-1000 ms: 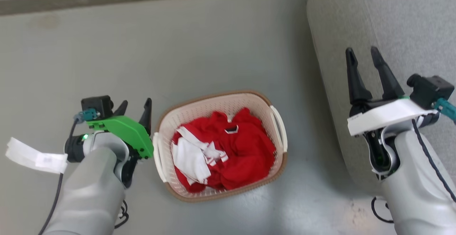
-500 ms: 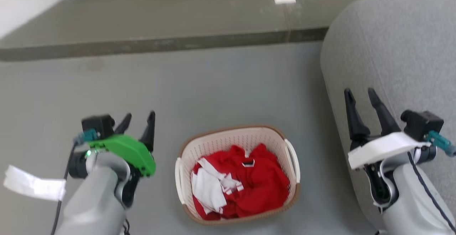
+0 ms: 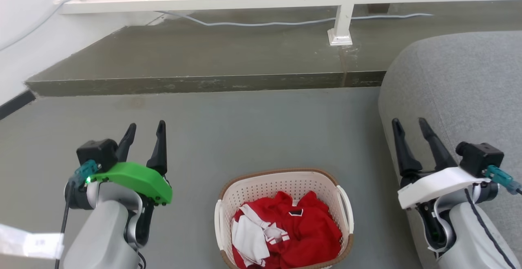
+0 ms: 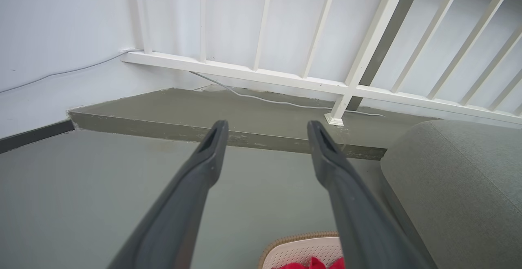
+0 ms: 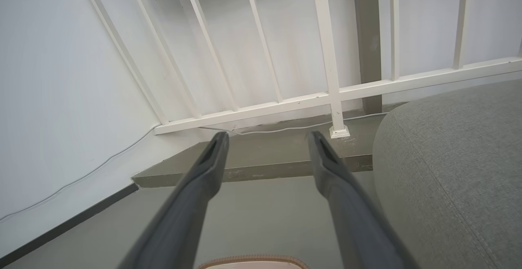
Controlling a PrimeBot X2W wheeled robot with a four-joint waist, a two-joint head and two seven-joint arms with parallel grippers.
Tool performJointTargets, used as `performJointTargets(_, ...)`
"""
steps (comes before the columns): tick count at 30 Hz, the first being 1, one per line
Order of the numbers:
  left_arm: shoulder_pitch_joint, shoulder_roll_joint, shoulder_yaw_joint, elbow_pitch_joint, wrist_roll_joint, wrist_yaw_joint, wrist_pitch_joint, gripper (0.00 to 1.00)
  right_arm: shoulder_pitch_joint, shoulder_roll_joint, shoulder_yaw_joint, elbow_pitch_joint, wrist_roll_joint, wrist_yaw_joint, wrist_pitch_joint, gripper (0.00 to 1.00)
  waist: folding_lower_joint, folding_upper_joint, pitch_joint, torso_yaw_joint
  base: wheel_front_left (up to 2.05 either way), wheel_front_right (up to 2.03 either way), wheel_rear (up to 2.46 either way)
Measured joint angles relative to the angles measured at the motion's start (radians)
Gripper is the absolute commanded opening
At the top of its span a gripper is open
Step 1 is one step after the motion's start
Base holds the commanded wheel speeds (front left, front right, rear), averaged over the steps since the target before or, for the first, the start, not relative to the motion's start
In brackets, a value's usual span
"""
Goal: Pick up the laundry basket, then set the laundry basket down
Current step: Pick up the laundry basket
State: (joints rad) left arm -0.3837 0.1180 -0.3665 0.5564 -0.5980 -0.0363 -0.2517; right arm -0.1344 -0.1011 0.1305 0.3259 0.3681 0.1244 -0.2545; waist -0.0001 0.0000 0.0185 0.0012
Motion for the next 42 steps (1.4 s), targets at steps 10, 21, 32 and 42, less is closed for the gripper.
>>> performJointTargets(10, 0.117, -0.003, 0.062, -0.153, 0.091, 0.035, 0.0, 1.0, 0.017, -0.001, -0.022, -0.026, -0.012, 0.0, 0.0, 1.0, 0.0, 0.0, -0.007, 0.013, 0.0, 0.0, 0.0)
performJointTargets(21, 0.196, -0.016, 0.091, -0.247, 0.155, 0.038, 0.0, 1.0, 0.023, -0.008, -0.029, -0.039, -0.039, 0.0, 0.0, 1.0, 0.0, 0.0, -0.004, 0.012, 0.0, 0.0, 0.0)
performJointTargets(32, 0.251, -0.035, 0.124, -0.3, 0.192, 0.038, 0.0, 1.0, 0.024, -0.007, -0.048, -0.043, -0.055, 0.0, 0.0, 1.0, 0.0001, 0.0, 0.0, 0.005, 0.0, 0.0, 0.0)
performJointTargets(42, 0.284, -0.046, 0.142, -0.319, 0.206, 0.036, 0.0, 1.0, 0.025, 0.0, -0.058, -0.043, -0.061, 0.0, 0.0, 1.0, 0.0001, 0.0, 0.003, 0.0, 0.0, 0.0, 0.0)
